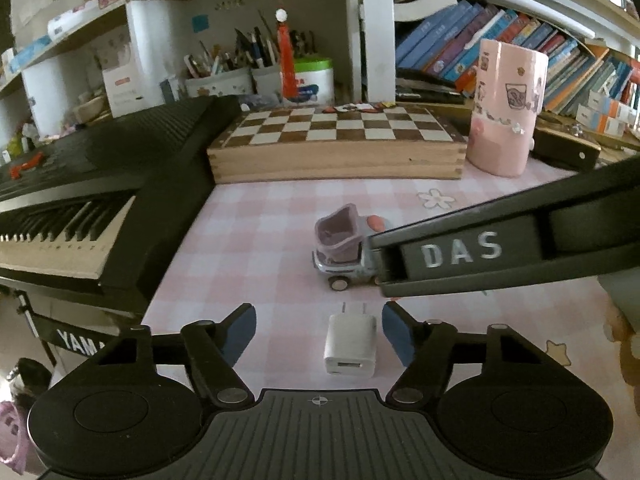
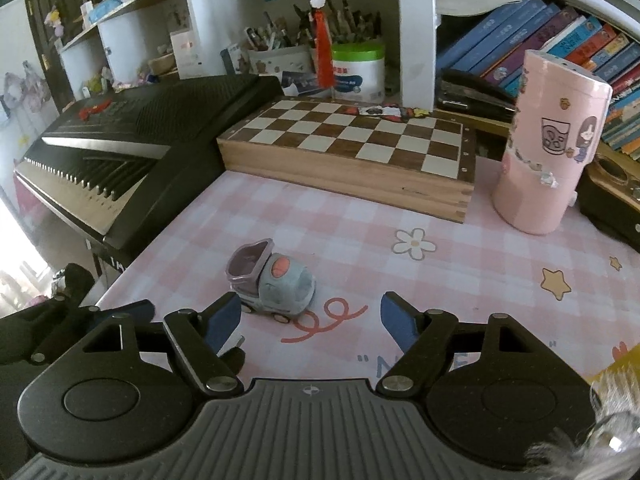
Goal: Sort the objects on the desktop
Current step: 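Close the left tool on the white charger plug while the right tool approaches the toy truck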
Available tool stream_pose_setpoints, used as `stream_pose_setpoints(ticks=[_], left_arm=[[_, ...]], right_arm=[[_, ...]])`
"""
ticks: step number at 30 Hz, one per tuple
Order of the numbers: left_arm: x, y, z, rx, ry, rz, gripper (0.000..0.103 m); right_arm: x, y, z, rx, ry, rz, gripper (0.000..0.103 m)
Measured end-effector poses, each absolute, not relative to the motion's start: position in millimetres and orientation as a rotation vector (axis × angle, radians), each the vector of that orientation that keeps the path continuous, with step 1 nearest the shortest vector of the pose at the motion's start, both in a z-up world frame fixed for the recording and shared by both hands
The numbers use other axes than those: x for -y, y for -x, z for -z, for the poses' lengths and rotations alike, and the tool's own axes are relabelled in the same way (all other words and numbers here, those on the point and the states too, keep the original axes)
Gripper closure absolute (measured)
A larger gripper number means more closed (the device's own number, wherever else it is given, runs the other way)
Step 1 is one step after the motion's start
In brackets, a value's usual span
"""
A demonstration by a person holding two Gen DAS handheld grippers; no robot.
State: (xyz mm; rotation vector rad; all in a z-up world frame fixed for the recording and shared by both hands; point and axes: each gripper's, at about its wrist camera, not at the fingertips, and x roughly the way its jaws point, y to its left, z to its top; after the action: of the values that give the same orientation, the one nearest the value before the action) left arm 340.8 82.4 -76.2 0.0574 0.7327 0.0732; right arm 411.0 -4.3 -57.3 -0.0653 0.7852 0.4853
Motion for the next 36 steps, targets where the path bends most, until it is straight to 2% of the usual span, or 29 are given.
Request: stream_pose_setpoints(ticks=[6,8,21,25,36], left_arm=[[-81,-343,78,-0.748,-0.044,-0.057,0.048],[-81,-343,79,-0.751,-0.043,-0.058,0.055],[-78,-340,83,-0.785,-0.042,-0.034,0.069],[-78,-339,85,-0.797,-0.032,-0.018,0.078],[-89,-334,83,-0.806,-0.002,-0.047,0.078]], right_arm=[[-1,-415,60,-0.789,0.093,-0.497,0.027],[-3,-416,61,-0.791,0.098,-0.501,0.027],[-5,-419,62,-0.79,0.097,-0.51,0.027],[-5,-420,63,-0.791,0.098,-0.512,0.027],[-12,-426,70,-0.803,0.115,-0.534,0.023]])
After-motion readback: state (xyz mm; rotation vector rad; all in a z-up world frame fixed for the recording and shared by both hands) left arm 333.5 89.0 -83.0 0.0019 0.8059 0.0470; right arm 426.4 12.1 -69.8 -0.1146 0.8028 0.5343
